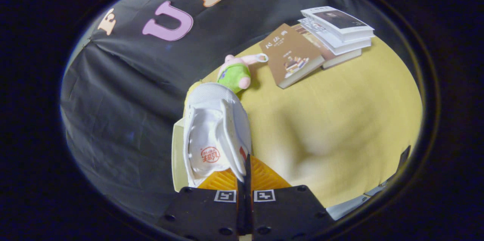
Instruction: Open the storage box then place both shoes into the box .Put the left shoe in first, then the right shoe, with the right side of both shoes facing outward in a uniform manner.
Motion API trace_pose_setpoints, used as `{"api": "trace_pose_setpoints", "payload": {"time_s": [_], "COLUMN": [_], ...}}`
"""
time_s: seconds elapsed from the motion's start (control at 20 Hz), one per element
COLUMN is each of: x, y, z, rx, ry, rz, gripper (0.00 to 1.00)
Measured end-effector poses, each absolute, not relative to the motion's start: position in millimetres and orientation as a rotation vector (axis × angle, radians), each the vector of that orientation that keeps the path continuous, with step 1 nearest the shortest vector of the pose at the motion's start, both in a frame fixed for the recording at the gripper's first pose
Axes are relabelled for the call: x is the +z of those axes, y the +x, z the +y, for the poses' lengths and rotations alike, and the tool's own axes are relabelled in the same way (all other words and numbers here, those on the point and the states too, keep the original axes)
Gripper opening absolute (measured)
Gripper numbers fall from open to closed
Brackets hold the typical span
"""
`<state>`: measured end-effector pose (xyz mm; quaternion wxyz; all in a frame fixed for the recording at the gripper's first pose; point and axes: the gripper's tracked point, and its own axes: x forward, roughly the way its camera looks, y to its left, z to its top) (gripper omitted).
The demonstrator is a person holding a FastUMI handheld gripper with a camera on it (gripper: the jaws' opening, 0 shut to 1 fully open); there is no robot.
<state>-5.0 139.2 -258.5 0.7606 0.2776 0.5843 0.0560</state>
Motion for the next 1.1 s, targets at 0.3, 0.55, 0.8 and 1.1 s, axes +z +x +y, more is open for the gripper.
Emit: {"api": "trace_pose_setpoints", "payload": {"time_s": [0.3,0.55,0.8,1.1], "x": [-250.9,-263.3,-265.9,-227.5], "y": [-1.9,-9.4,-7.9,13.1], "z": [199.4,239.9,253.4,234.8], "rx": [0.157,0.175,0.189,0.236], "ry": [0.62,0.59,0.549,0.448], "rz": [1.276,1.312,1.257,1.072], "gripper": [0.03,0.03,0.39,0.92]}}
